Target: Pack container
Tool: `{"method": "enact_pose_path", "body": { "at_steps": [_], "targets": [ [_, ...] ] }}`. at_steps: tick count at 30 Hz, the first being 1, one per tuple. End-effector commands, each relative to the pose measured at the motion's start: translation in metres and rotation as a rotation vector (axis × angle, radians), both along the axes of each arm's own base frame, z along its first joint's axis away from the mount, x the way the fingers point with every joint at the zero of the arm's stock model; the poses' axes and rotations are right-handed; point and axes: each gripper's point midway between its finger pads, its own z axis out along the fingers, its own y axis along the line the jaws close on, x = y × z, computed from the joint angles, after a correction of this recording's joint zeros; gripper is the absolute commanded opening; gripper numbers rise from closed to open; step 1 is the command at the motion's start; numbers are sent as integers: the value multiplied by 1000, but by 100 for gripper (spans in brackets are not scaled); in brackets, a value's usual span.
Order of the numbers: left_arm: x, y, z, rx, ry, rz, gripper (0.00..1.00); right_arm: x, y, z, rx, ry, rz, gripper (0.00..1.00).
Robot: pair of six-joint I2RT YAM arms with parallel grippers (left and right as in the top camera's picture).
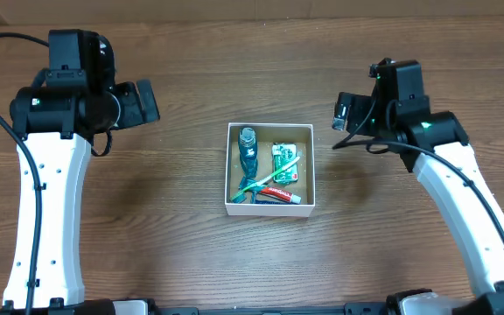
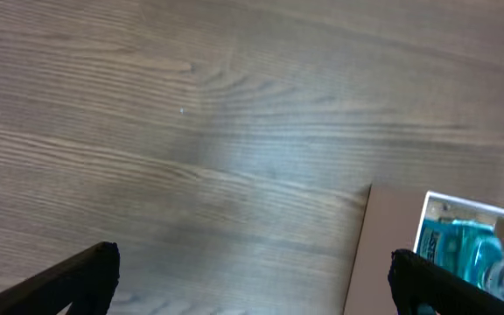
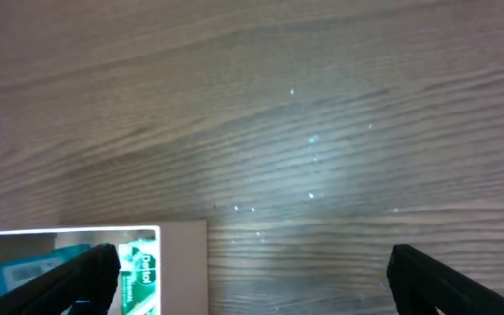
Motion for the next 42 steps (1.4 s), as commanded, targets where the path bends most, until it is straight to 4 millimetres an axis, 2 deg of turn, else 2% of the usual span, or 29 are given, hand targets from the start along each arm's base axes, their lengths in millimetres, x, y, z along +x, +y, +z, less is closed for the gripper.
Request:
{"method": "enact_pose_path", "body": {
  "at_steps": [1,4,5,6,7,8,9,13,16,21,33,36,38,39,42],
  "targets": [
    [-21,-9,26,36,-80,-90,100,-19,-8,61,10,-152,-14,100],
    [-47,-10,39,40,-178,-92,100,-39,-16,84,6,-219,-33,100],
    [-62,-10,42,43,-232,-92,100,-49,-20,89,9,-255,-39,100],
    [-80,-10,40,61,-301,-112,100,-61,-22,90,19,-293,-39,100],
    [-90,-10,38,70,-334,-120,100,-68,-23,88,24,-308,-41,100],
    [-101,-10,35,73,-368,-120,100,-76,-25,83,31,-318,-46,100],
    [-121,-10,26,71,-417,-111,100,-94,-28,70,45,-323,-59,100],
    [-162,-10,-11,5,-425,-44,100,-139,-37,34,62,-328,-75,100],
    [-169,-10,-34,-5,-381,-32,100,-155,-40,26,58,-310,-75,100],
    [-183,-10,-63,-5,-260,-31,100,-158,-41,20,52,-283,-74,100],
    [-188,-10,-67,-6,-236,-32,100,-162,-42,16,34,-269,-56,100],
    [-188,-10,-67,-6,-236,-32,100,-159,-34,34,-41,-407,115,100],
    [-188,-10,-67,-6,-236,-32,100,-163,-37,41,-49,-511,121,100],
    [-188,-10,-67,-6,-236,-32,100,-165,-39,43,-48,-562,109,100],
    [-188,-10,-67,-6,-236,-32,100,-167,-40,32,-41,-685,100,100]
  ]
}}
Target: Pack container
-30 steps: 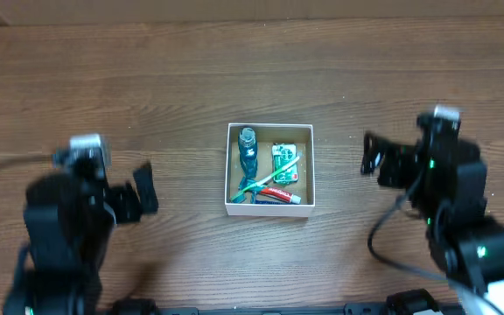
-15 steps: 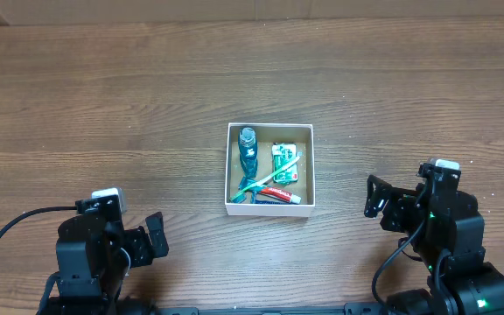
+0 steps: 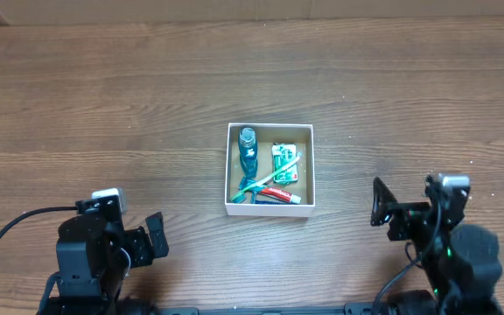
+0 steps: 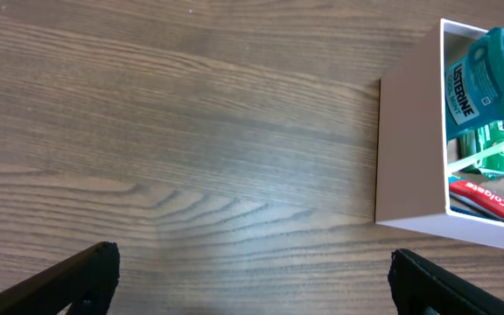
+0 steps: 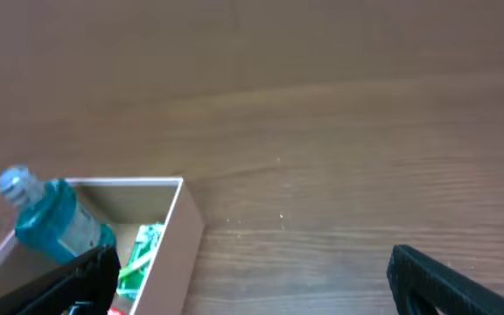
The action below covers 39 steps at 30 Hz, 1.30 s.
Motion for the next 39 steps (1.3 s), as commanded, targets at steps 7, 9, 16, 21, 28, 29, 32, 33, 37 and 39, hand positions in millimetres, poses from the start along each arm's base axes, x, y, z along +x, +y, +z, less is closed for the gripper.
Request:
{"method": "enact_pose_path", "body": {
  "at_steps": [7,9,16,21,28,29,32,33,37,39],
  "targets": [
    [-1,-2,-3,-15,4,-1,100,19,4,-15,10,-408,19,100],
    [-1,-2,-3,-15,4,-1,100,22,5,-20,-6,-455,19,100],
    [-1,-2,-3,-15,4,-1,100,26,3,-66,-24,-291,13,100],
    [-1,-2,-3,-15,4,-1,100,26,3,-66,-24,-291,13,100],
    [-1,-2,-3,-15,4,-1,100,26,3,-66,-24,-291,13,100],
    [-1,-2,-3,-15,4,-1,100,26,3,-66,-24,-291,13,100],
    [-1,-2,-3,-15,4,-1,100,26,3,-66,-24,-291,13,100],
    [-2,0,-3,7,5,-5,100,26,3,-66,-24,-291,13,100],
    [-6,3,-15,37,-78,-12,100,26,3,-66,-24,-291,13,100],
    [14,2,-19,56,-245,-26,100,26,3,-66,-24,-291,13,100]
  ]
}}
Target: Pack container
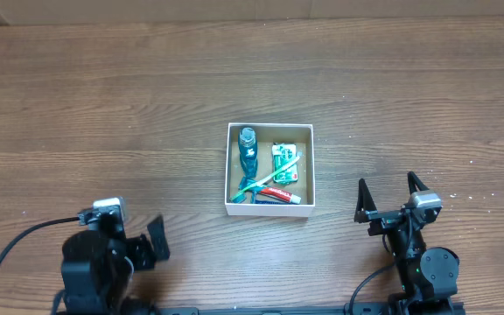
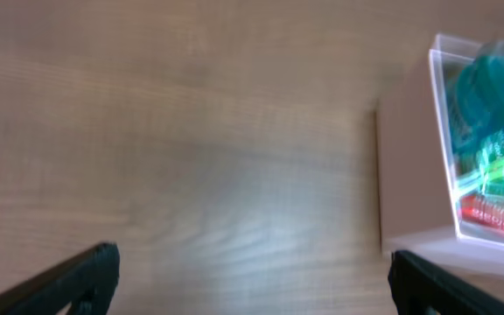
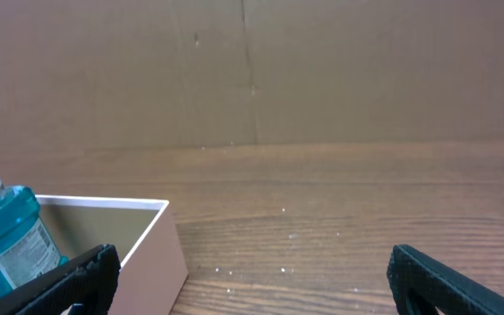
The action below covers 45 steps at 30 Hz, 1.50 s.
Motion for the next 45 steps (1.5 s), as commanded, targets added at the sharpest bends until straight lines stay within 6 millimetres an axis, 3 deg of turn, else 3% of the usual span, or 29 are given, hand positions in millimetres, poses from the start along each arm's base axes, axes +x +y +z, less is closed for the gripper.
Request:
{"method": "enact_pose_path", "body": {
  "at_steps": [1,5,8,11,45],
  "targets": [
    [28,1,-13,64,-252,-33,100,0,-2,-1,-3,-6,-11,100],
    [58,-1,-12,104,-557,-49,100,0,-2,-1,-3,-6,-11,100],
    [67,-7,-7,212,-697,-122,100,0,-2,-1,-3,-6,-11,100],
    [67,-3,-22,253,-632,-121,100,0,-2,-1,-3,-7,-11,100],
    [67,-4,-22,250,-633,-125,100,0,-2,-1,-3,-6,-11,100]
  ]
}}
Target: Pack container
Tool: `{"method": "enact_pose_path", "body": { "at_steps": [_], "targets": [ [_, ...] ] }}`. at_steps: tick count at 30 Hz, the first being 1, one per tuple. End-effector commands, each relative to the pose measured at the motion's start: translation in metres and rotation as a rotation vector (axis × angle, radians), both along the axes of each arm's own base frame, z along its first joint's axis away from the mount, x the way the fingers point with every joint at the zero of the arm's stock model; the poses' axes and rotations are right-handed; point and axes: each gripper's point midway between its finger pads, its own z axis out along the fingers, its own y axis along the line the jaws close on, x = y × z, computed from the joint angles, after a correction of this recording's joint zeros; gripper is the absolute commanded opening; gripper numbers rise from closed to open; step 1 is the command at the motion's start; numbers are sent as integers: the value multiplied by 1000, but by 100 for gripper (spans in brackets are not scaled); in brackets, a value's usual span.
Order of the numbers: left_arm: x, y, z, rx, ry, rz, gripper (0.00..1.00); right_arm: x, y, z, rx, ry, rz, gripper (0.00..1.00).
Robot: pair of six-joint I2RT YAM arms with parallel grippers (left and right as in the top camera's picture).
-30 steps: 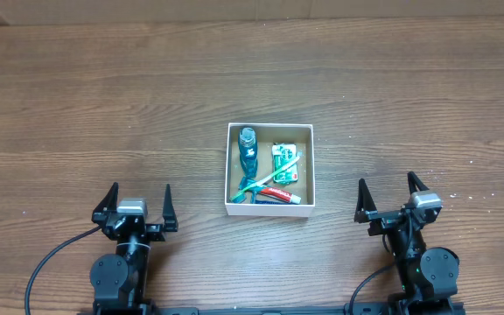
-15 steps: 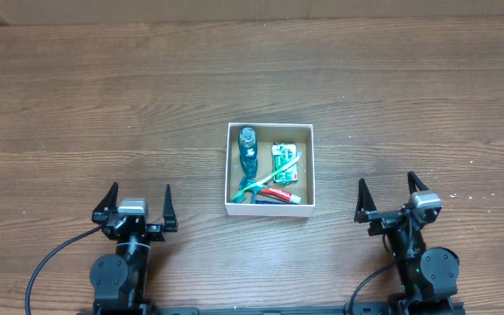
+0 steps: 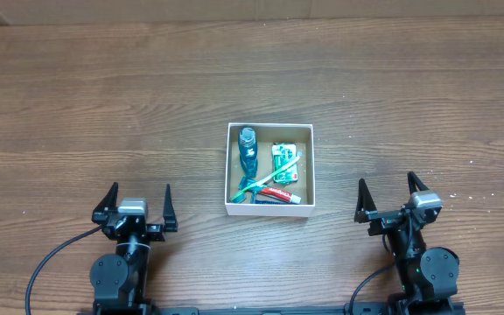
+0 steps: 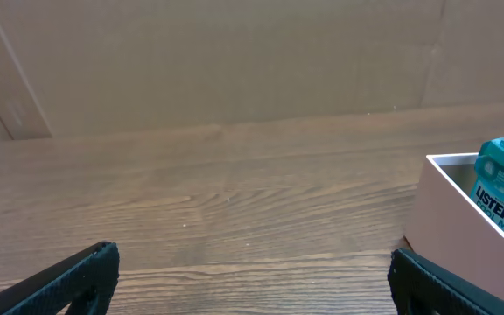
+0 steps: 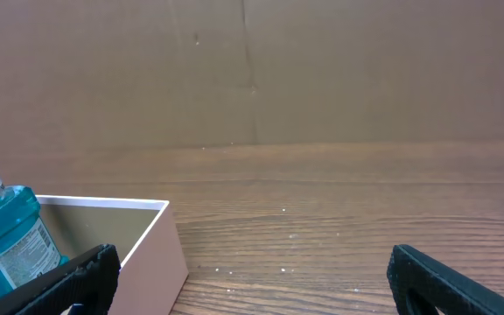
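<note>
A white box [image 3: 268, 208] stands mid-table, holding a blue mouthwash bottle [image 3: 248, 150], a green packet [image 3: 283, 157], a green toothbrush [image 3: 265, 180] and a red-and-white toothpaste tube [image 3: 280, 194]. My left gripper [image 3: 136, 201] sits folded at the near edge, left of the box, open and empty. My right gripper [image 3: 386, 197] sits folded at the near right, also open and empty. The left wrist view shows the left gripper [image 4: 252, 280], the box wall [image 4: 449, 219] and the bottle. The right wrist view shows the right gripper [image 5: 252, 280], the box wall [image 5: 160, 254] and the bottle [image 5: 11, 232].
The wooden table [image 3: 103, 87] surrounds the box on all sides. A brown cardboard wall [image 4: 234, 61] rises behind the table's far edge, and the same cardboard wall [image 5: 322, 70] fills the back of the right wrist view.
The left arm has folded down at the near edge, and its camera now looks level across the table instead of down. The right arm has not moved.
Both arms were stretched out beside the box, grippers open and empty. Then both were drawn back toward the near edge. The right arm was folded low while the left was still turned sideways. Now both sit folded, and the box's contents are unchanged.
</note>
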Motion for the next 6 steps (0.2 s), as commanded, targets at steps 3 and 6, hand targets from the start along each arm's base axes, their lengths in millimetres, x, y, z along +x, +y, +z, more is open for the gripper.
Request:
{"method": "enact_pose_path", "body": {
  "at_steps": [3,6],
  "targets": [
    [0,-1,0,15,-6,-5,100,0,-2,-2,-2,-4,-11,100],
    [0,-1,0,15,-7,-5,100,0,-2,-2,-2,-5,-11,100]
  ]
}}
